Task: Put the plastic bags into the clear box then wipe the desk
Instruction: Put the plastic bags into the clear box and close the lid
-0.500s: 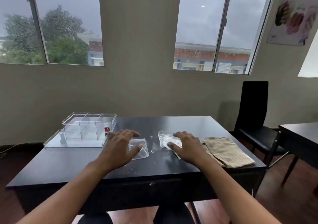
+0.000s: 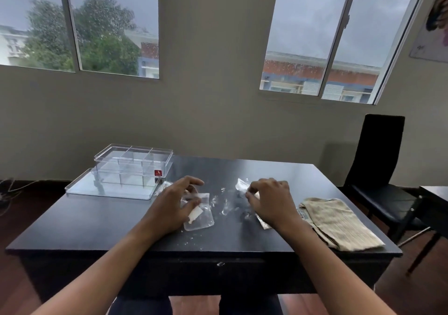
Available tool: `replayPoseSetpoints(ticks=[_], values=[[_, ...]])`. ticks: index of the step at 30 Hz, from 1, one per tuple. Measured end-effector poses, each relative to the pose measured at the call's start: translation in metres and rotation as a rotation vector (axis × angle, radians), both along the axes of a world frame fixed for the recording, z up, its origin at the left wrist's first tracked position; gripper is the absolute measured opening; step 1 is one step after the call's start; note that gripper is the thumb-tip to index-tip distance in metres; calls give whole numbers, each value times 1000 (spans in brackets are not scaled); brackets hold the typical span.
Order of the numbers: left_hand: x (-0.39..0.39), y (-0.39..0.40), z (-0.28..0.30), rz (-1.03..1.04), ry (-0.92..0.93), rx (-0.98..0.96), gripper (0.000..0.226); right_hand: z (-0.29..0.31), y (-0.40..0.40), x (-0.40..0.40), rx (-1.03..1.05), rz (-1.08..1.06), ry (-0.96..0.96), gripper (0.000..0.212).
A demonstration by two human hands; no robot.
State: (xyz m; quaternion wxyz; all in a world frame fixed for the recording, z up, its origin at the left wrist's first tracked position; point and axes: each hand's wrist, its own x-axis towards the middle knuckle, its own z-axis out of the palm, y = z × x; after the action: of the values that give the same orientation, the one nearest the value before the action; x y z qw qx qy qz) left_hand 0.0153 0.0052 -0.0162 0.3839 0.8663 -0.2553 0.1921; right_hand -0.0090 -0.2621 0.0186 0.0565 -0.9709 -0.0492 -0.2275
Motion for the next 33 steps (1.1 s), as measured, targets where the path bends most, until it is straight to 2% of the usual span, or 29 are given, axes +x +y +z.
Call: replayPoseSetpoints(ticks=[4,7,9,11,15,19,22,25,31,33], values=[[3,3,-2,30,1,-139,31,14,3,1,134,47,-101,18],[6,7,-3,43,58,-192,30,14,7,0,138,85,64,21],[5,7,-3,40,70,-208,30,12,10,0,184,130,280,38],[4,7,-2,42,73,-219,30,8,11,3,272,167,405,58],[4,8,-2,57,72,-209,31,6,11,14,190,141,504,83],[1,9,0,63,75,-222,31,13,7,27,395,151,602,96],[2,10,0,79,79,-261,32,13,4,36,519,147,647,85],[3,11,1,93,95,-314,31,14,0,38,536,132,647,69],[-1,10,4,117,128,-346,23,15,-8,41,370,67,597,92],[-2,9,5,131,130,-338,22,15,-7,42,328,62,609,89]])
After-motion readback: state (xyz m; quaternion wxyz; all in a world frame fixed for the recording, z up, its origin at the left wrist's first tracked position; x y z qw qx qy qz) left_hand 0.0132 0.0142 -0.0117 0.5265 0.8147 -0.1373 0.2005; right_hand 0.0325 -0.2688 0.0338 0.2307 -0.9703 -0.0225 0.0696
